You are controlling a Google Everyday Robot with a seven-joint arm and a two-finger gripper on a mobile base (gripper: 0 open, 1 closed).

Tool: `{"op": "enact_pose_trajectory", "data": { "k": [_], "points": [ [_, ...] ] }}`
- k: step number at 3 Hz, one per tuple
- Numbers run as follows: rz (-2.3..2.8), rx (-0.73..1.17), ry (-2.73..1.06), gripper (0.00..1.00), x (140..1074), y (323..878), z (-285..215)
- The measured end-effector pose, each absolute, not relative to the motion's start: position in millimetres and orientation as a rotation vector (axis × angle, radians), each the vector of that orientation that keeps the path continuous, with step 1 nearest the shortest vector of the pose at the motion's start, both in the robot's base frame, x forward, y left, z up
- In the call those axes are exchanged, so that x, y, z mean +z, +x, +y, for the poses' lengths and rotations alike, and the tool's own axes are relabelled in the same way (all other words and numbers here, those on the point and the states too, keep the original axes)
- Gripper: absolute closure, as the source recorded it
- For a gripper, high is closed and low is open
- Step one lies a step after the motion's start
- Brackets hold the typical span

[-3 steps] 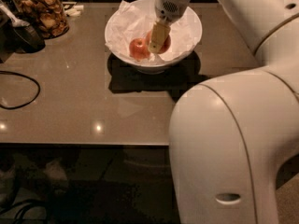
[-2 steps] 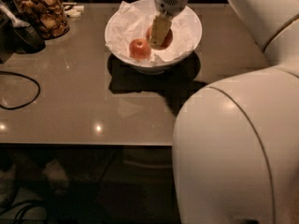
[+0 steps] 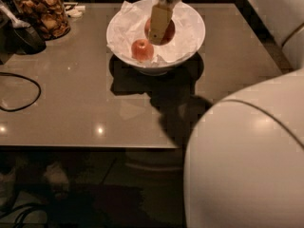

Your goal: Pick apple from white bowl

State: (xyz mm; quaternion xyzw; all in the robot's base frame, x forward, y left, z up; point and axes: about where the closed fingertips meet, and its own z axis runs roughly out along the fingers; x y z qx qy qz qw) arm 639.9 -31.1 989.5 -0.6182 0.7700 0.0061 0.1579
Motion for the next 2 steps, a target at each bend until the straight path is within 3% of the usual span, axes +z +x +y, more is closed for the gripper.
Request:
{"op": "enact_pose_trajectory", "data": {
  "k": [2],
  "points": [
    [2.136,-0.036,-1.819,1.00,1017.2,607.7,-18.8]
  ]
}}
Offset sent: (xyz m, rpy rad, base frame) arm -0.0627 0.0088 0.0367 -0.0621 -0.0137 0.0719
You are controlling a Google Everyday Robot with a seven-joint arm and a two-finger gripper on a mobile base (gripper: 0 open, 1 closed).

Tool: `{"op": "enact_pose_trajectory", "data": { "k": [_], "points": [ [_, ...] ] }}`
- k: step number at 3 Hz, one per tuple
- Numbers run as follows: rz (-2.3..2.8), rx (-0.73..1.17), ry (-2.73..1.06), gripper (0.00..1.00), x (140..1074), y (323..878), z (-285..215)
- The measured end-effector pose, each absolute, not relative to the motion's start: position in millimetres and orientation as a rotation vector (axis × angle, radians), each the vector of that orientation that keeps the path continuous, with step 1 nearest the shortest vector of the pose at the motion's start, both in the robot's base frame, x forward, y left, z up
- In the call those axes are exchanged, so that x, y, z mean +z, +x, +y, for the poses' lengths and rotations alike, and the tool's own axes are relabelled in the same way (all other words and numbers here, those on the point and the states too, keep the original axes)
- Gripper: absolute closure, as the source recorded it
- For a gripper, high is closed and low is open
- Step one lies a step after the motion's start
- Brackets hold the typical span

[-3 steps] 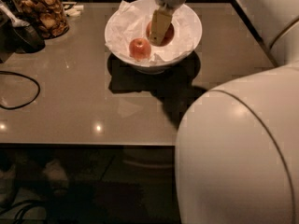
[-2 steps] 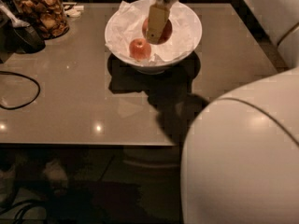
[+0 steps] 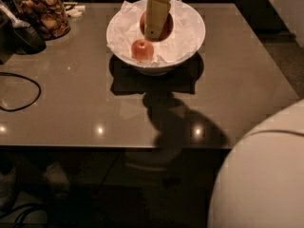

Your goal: Pick apple from white bowl

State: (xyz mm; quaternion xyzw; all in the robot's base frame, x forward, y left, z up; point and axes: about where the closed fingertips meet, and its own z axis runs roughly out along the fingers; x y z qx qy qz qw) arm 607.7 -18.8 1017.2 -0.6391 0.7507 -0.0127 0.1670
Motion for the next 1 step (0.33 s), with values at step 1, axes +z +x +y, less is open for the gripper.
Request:
{"op": "enact_pose_trajectory", "data": {
  "k": [1],
  "points": [
    [2.075,-0.031,-1.834,1.00,1028.2,583.4,-19.2]
  ]
}}
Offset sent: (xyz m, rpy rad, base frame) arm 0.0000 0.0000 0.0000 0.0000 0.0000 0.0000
